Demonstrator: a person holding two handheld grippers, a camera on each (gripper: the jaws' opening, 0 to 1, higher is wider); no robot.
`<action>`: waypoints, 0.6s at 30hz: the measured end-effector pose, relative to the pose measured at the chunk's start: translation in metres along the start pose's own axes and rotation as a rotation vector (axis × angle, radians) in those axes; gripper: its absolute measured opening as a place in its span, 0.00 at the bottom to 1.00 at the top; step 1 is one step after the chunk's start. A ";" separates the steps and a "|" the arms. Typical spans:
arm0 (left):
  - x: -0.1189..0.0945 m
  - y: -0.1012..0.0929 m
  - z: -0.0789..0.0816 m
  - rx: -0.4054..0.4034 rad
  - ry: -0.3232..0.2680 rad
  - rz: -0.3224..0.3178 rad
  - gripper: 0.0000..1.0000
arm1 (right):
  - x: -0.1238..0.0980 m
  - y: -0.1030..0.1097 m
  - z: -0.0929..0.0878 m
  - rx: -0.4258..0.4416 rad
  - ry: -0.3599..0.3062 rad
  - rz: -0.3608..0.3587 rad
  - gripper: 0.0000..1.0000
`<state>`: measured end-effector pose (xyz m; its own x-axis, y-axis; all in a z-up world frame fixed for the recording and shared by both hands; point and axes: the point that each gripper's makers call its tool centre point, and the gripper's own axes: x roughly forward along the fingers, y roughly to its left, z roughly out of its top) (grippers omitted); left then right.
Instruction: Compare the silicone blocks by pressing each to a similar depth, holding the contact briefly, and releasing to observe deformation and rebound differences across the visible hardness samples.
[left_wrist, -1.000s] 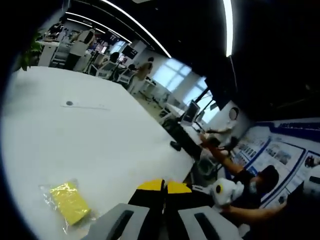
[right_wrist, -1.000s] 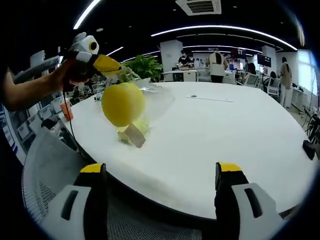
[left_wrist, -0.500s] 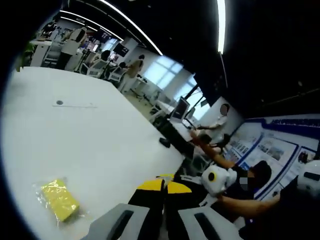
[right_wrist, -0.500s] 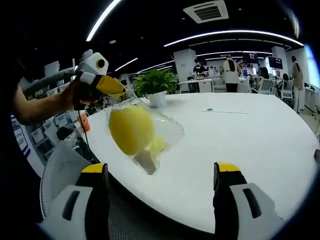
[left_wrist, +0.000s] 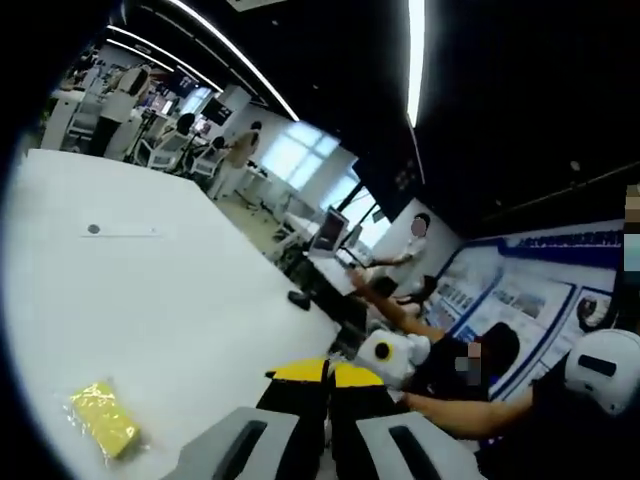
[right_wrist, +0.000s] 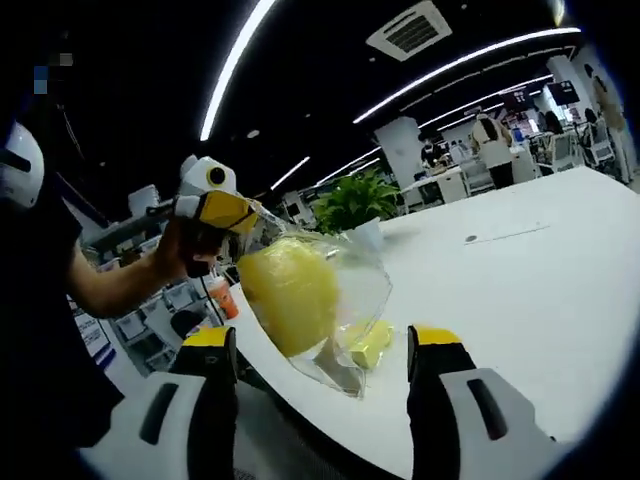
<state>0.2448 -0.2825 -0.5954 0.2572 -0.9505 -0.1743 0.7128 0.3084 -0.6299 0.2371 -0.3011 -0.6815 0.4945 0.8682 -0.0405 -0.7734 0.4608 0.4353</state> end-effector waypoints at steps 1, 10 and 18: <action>0.000 -0.003 0.000 0.001 -0.001 -0.007 0.00 | 0.002 0.004 0.000 -0.006 0.003 0.011 0.62; -0.005 -0.024 0.008 -0.028 -0.026 -0.089 0.00 | 0.011 0.025 0.019 -0.075 -0.069 0.094 0.50; -0.008 -0.042 0.017 -0.045 -0.056 -0.138 0.00 | 0.017 0.049 0.044 -0.076 -0.159 0.174 0.40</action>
<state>0.2240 -0.2871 -0.5551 0.1955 -0.9798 -0.0416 0.7141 0.1713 -0.6788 0.2252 -0.2724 -0.6211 0.4025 0.8988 0.1737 -0.8772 0.3244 0.3540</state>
